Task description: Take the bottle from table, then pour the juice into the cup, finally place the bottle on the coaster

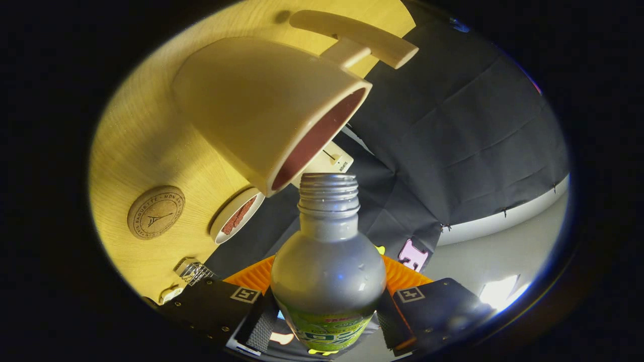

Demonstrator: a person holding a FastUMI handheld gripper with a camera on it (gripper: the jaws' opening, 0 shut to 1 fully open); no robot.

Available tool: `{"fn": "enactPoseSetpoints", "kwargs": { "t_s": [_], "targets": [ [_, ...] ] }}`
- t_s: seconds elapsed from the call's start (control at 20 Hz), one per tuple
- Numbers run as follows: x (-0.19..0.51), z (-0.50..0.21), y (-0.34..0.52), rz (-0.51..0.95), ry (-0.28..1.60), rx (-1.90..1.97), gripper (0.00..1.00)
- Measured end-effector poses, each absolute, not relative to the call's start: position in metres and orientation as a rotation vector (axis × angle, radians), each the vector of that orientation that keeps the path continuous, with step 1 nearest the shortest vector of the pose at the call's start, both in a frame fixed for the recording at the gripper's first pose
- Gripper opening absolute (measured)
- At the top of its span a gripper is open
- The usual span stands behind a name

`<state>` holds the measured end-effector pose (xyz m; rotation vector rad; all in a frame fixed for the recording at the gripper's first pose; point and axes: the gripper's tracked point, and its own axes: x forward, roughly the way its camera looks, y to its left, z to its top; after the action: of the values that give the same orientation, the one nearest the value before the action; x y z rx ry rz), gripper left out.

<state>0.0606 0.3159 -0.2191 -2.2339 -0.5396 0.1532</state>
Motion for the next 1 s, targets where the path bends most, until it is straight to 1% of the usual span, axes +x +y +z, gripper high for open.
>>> {"fn": "enactPoseSetpoints", "kwargs": {
  "t_s": [0.25,0.45,0.7,1.0],
  "targets": [
    [0.063,-0.214,0.312,0.162,-0.512,-2.161,0.82],
    [0.072,-0.213,0.304,0.2,-0.425,-2.019,0.82],
    [0.07,-0.213,0.298,0.193,-0.421,-1.916,0.82],
    [0.076,-0.217,0.286,0.215,-0.332,-1.714,0.83]
  ]
}}
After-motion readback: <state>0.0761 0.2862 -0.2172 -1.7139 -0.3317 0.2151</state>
